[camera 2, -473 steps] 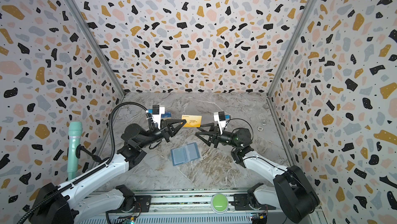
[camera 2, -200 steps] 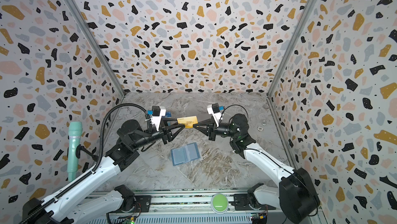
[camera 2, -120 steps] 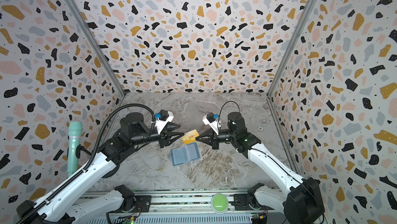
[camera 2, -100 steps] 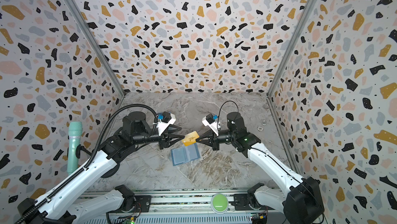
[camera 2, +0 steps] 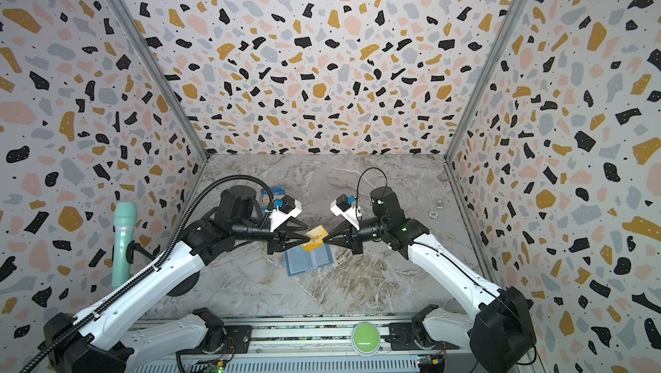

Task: Take the credit cards out of the card holder
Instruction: Pass the credit card.

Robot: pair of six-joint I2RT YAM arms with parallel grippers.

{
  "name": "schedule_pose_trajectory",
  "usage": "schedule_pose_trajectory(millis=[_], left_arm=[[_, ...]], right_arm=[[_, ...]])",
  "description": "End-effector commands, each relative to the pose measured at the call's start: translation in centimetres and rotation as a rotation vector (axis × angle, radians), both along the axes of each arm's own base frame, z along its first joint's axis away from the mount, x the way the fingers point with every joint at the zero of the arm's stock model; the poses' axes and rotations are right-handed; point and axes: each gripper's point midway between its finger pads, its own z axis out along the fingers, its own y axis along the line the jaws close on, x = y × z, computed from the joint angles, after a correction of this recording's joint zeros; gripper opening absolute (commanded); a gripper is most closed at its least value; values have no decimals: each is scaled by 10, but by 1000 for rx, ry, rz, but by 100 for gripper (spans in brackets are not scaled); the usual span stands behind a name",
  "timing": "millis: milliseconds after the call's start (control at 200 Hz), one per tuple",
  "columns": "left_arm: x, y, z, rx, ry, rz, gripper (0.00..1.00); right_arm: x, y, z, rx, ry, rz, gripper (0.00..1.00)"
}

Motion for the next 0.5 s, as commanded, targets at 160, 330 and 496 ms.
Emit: schedule_pose_trajectory(millis=[160, 330, 496], left_arm=[[-4, -4, 5, -18, 0, -59, 26], [-5, -5, 2, -19, 21, -73, 14], [-2, -6, -3, -10, 30, -60, 1]], right_arm=[[2, 2, 15, 17, -67, 5, 0], [6, 4, 12, 6, -62, -2, 0], [10, 5, 11, -3, -66, -20, 0]])
